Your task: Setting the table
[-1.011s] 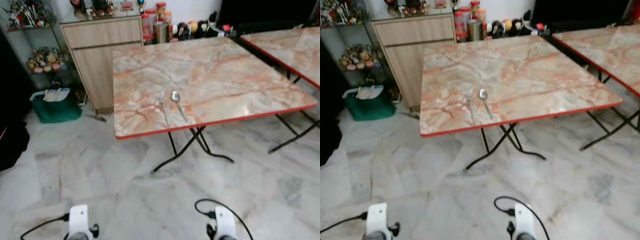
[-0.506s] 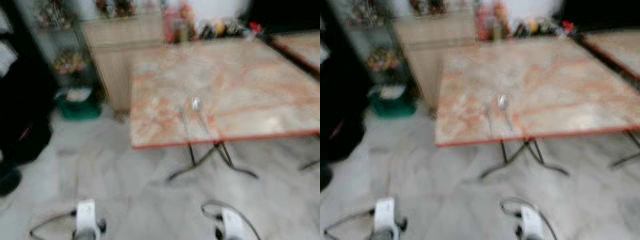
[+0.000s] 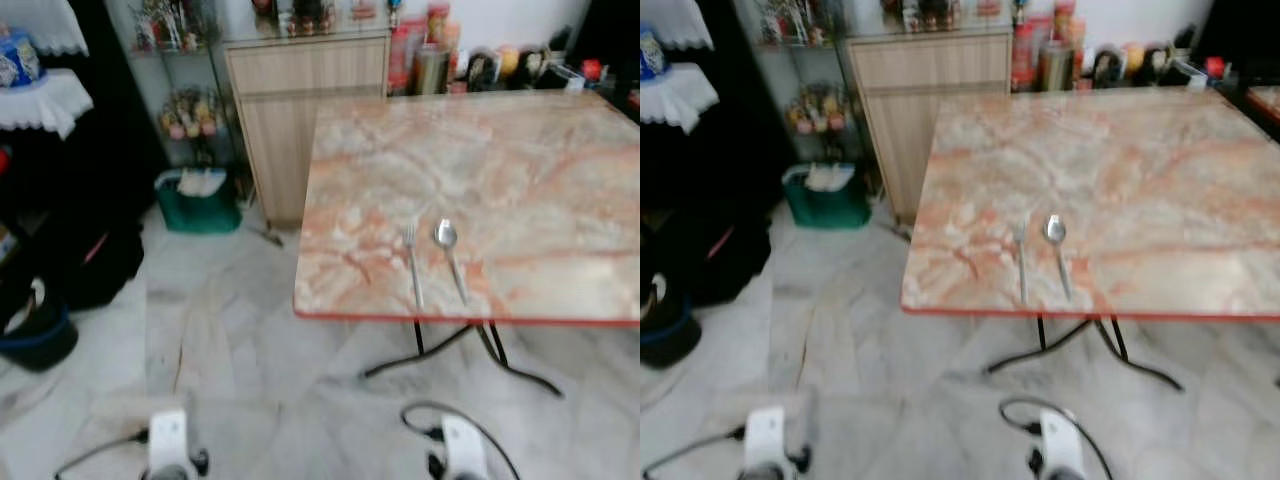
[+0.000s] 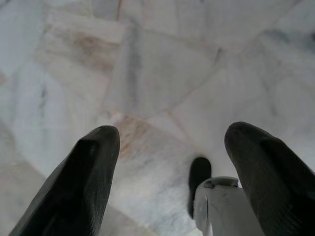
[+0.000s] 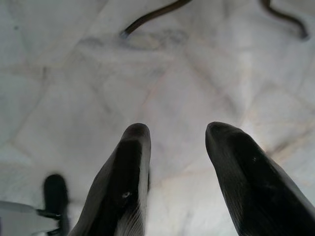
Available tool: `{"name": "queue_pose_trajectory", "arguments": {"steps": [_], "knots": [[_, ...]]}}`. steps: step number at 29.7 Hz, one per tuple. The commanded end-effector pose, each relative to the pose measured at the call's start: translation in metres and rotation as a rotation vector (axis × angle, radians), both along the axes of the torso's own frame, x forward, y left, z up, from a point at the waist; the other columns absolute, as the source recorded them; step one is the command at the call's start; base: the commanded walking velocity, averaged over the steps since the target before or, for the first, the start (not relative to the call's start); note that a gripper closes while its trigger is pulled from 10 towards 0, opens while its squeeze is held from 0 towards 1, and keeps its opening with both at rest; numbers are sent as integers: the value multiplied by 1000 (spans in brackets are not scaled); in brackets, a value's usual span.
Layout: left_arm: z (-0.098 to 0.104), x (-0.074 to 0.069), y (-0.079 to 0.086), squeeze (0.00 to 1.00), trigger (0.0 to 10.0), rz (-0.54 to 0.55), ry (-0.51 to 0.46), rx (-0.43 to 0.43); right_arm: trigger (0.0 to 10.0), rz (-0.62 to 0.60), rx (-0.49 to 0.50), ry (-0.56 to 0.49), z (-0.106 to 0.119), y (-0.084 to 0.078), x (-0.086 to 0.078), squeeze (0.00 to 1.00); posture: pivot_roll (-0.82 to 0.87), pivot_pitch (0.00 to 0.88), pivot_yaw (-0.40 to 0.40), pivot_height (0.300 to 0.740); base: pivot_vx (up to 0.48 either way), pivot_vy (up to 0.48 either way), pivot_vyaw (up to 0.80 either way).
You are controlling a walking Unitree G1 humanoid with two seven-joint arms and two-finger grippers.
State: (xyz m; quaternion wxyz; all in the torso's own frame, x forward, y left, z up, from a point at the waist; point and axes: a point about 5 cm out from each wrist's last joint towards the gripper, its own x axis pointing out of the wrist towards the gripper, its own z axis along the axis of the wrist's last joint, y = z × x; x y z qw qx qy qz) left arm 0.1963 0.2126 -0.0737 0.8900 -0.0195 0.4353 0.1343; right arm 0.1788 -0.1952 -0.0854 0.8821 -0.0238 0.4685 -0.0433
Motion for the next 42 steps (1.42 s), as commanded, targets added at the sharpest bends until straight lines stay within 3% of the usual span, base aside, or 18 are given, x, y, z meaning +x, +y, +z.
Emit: {"name": "queue_pose_trajectory", "arguments": {"steps": [1, 11, 17, 20, 24, 28, 32, 42], "knots": [[1, -2, 11, 0, 10000, 20, 6, 19, 10000, 11, 33, -16, 1, 13, 6, 0, -28, 0, 25, 740, 0, 0, 0], [1, -2, 9, 0, 10000, 11, 5, 12, 10000, 28, 21, -36, 2, 10, 6, 0, -21, 0, 16, 740, 0, 0, 0], [-2, -7, 9, 0, 10000, 25, 15, 12, 10000, 93, -17, -121, 4, -3, -1, 0, -24, 0, -2, 740, 0, 0, 0], [-4, -11, 7, 0, 10000, 18, 29, 10, 10000, 124, -73, -225, 11, -16, -4, 0, -39, 0, -3, 740, 0, 0, 0], [-5, -12, 6, 0, 10000, 16, 32, 10, 10000, 126, -88, -242, 12, -18, -4, 0, -39, 0, -3, 740, 0, 0, 0], [-6, -13, 3, 0, 10000, 0, 33, 9, 10000, 171, -108, -419, 29, -22, 2, 0, -58, 0, -4, 740, 0, 0, 0], [-6, -14, 3, 0, 10000, -10, 37, 13, 10000, 197, -151, -662, 66, -19, 17, 0, -66, 0, -1, 740, 0, 0, 0], [-6, -14, 3, 0, 10000, -20, 38, 17, 10000, 191, -152, -911, 125, 4, 46, 0, -70, 0, -6, 740, 0, 0, 0]]}}
